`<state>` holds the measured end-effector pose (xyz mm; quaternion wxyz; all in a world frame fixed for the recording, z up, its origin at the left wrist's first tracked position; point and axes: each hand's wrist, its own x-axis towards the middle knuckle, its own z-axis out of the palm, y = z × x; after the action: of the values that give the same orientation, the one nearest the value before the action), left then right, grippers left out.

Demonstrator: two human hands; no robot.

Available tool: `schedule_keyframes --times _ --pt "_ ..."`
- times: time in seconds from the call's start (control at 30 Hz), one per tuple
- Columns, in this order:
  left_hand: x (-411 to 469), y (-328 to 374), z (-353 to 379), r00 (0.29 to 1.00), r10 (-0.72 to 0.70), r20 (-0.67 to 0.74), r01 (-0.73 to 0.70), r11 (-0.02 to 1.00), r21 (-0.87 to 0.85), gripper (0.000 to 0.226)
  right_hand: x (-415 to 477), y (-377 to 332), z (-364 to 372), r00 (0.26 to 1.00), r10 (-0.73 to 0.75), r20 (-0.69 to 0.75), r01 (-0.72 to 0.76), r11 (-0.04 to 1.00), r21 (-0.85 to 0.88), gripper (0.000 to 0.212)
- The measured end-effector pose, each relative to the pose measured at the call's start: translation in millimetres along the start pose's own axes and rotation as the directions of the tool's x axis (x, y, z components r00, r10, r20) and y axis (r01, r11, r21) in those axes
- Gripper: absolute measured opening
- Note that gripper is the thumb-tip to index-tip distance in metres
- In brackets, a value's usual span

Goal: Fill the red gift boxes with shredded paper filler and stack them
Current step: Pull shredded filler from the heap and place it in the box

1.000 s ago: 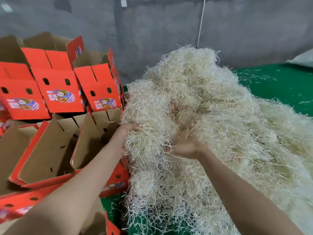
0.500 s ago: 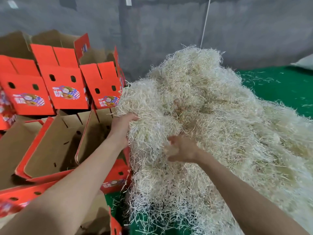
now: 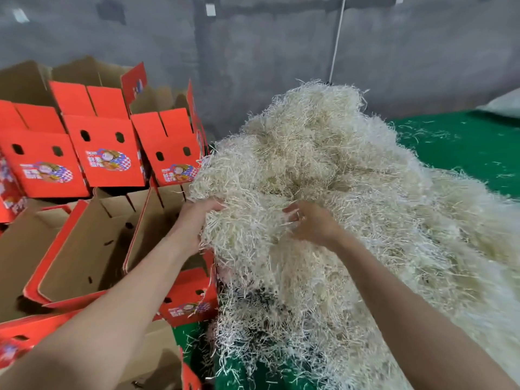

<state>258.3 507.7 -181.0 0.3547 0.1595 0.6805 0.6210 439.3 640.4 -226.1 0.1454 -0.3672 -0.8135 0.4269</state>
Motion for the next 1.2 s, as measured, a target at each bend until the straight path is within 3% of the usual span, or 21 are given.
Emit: schedule_keyframes --times 0.03,0.1,0.13,0.2,0.27,0.3,0.33,0.4,0.5,0.57,0.63,0.7,0.73,0.8,0.83,0.87,0.9,0.97,1.07,1.13,1.2 --pt "-1 0 1 1.000 -0.017 0.011 0.017 1.000 -0.016 0.010 -1 -3 -9 0.996 -0.007 0.089 0.007 1.000 0.003 0.045" --pt "-2 -1 3 0.999 -0.042 0.021 0.043 0.998 -0.035 0.028 -3 -4 -12 0.979 0.011 0.205 0.016 0.991 -0.131 0.054" --pt "-3 -1 4 0.998 -0.056 0.031 0.057 0.998 -0.033 0.038 -4 0 -9 0.977 0.043 0.210 0.019 0.959 -0.283 0.065" --pt "-4 -2 5 0.993 -0.088 0.075 0.091 0.996 -0.027 0.041 -5 15 4 0.976 0.099 0.195 0.042 0.790 -0.612 0.084" --pt "-10 -3 7 0.990 -0.097 0.106 0.100 0.995 -0.016 0.032 -10 33 15 0.973 0.131 0.188 0.073 0.601 -0.796 0.067" --pt "-11 -4 6 0.990 -0.093 0.108 0.092 0.996 0.013 0.036 -12 38 15 0.985 0.103 0.136 0.050 0.590 -0.806 0.045" --pt "-12 -5 8 0.989 -0.094 0.116 0.089 0.995 0.048 0.047 -13 40 12 0.996 0.060 0.066 0.014 0.630 -0.776 0.026" --pt "-10 -5 11 0.991 -0.092 0.102 0.081 0.991 0.107 0.066 -10 26 -1 0.994 -0.041 -0.099 -0.033 0.766 -0.642 0.018" --pt "-8 0 18 0.995 -0.036 0.088 0.019 0.982 0.188 0.029 -7 -14 -27 0.905 -0.187 -0.383 0.012 0.910 -0.415 0.023" --pt "-8 1 18 0.993 -0.009 0.121 -0.013 0.984 0.177 0.028 -6 -33 -43 0.883 -0.190 -0.429 -0.012 0.904 -0.426 0.023" --pt "-12 0 14 0.986 0.014 0.163 -0.042 0.985 0.169 0.041 -2 -40 -54 0.921 -0.127 -0.367 0.023 0.961 -0.277 0.021" --pt "-14 0 11 0.985 0.027 0.171 -0.053 0.987 0.149 0.015 1 -42 -60 0.965 -0.088 -0.248 0.056 0.990 -0.132 0.008" --pt "-15 2 10 0.985 0.028 0.168 -0.051 0.989 0.137 0.003 1 -41 -61 0.985 -0.085 -0.149 0.044 0.966 -0.256 0.028" --pt "-13 2 8 0.983 0.029 0.181 -0.053 0.990 0.129 0.011 2 -22 -56 0.993 0.096 0.065 -0.040 0.810 -0.586 0.074" --pt "-14 3 8 0.981 0.036 0.190 -0.060 0.990 0.126 0.012 -4 -13 -50 0.978 0.183 0.103 -0.050 0.678 -0.733 0.080" --pt "-15 2 7 0.978 0.046 0.205 -0.071 0.991 0.116 0.015 -7 -1 -45 0.970 0.214 0.115 -0.030 0.574 -0.818 0.072" --pt "-16 0 6 0.977 0.047 0.207 -0.073 0.991 0.115 0.018 -8 8 -41 0.971 0.210 0.118 -0.014 0.538 -0.843 0.052" --pt "-20 1 5 0.978 0.022 0.208 -0.048 0.991 0.124 0.018 -12 8 -39 0.995 0.073 0.072 0.006 0.655 -0.755 0.013" --pt "-21 1 6 0.971 -0.008 0.239 -0.012 0.996 0.083 0.025 -15 -28 -50 0.971 -0.197 -0.132 0.138 0.921 -0.364 0.015" --pt "-20 1 7 0.960 -0.015 0.281 0.011 1.000 0.018 0.040 -21 -59 -59 0.930 -0.282 -0.235 0.281 0.959 -0.037 0.021" --pt "-24 5 9 0.958 -0.015 0.286 0.030 0.998 -0.050 0.043 -25 -77 -61 0.930 -0.268 -0.250 0.312 0.938 0.152 0.017"
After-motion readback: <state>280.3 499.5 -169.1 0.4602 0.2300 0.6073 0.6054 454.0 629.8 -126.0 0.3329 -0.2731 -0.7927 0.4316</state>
